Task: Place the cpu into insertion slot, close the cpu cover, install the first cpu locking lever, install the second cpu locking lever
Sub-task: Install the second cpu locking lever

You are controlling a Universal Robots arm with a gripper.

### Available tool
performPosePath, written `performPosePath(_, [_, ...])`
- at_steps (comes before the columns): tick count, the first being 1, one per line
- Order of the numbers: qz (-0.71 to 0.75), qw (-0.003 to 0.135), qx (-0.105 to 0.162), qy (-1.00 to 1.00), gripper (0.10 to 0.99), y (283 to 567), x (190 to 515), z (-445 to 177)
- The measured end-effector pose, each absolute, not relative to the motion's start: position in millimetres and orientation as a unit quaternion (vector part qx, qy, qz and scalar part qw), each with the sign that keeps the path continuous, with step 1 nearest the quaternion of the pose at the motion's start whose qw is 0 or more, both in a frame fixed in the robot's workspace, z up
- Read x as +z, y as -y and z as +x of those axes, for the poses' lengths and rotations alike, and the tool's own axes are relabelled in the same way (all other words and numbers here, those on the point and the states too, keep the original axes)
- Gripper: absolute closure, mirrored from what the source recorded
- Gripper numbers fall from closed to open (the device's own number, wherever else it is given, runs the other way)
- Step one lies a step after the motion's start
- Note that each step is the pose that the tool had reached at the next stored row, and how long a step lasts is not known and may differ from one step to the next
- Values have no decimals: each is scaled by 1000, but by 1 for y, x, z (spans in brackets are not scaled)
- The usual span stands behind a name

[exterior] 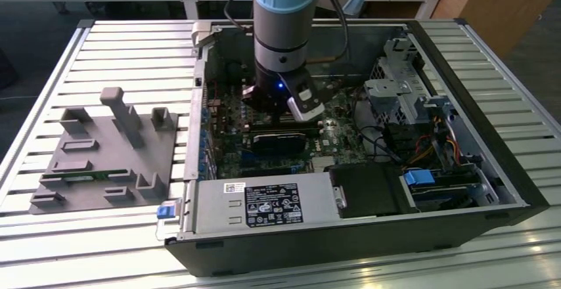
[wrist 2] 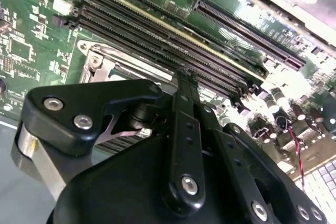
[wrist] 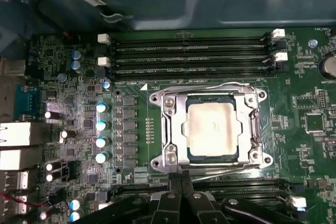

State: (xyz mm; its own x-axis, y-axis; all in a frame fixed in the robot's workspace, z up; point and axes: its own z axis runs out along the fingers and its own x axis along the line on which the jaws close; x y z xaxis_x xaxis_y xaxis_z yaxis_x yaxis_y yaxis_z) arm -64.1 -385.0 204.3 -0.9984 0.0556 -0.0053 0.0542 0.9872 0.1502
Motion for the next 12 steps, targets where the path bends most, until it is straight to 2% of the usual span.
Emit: performPosePath(12, [28,4,114,-993,980,399,202,-71])
